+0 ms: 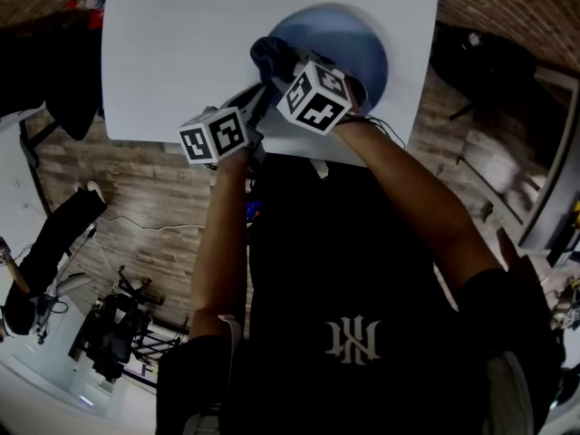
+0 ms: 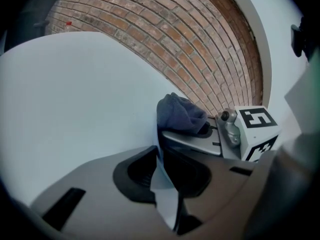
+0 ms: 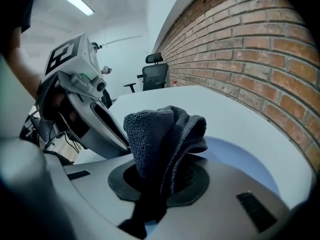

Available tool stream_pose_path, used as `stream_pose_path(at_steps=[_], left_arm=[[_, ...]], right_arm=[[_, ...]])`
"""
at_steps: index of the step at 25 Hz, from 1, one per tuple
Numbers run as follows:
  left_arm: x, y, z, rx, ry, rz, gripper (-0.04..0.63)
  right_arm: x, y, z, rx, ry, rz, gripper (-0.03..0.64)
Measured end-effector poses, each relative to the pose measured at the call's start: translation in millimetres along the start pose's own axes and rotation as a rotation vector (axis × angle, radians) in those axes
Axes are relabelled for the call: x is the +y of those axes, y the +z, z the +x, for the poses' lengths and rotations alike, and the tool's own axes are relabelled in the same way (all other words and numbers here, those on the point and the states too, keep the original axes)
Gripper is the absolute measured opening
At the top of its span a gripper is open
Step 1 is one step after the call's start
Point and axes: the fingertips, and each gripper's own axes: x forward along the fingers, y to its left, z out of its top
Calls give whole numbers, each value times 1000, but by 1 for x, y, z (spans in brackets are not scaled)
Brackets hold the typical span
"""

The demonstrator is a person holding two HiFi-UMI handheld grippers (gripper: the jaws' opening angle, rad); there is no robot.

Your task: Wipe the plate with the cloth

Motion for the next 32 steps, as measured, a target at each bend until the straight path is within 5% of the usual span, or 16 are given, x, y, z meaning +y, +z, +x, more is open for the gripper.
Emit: stream_pose_path(at_steps=[10,32], left_arm=[[2,1,0,-6,4,12,46],[3,-3,0,-14,18,31,48]], right_arm=[[-29,-20,-16,85,-99,-90,72],[-90,-66,-58,265,-285,-95,72]])
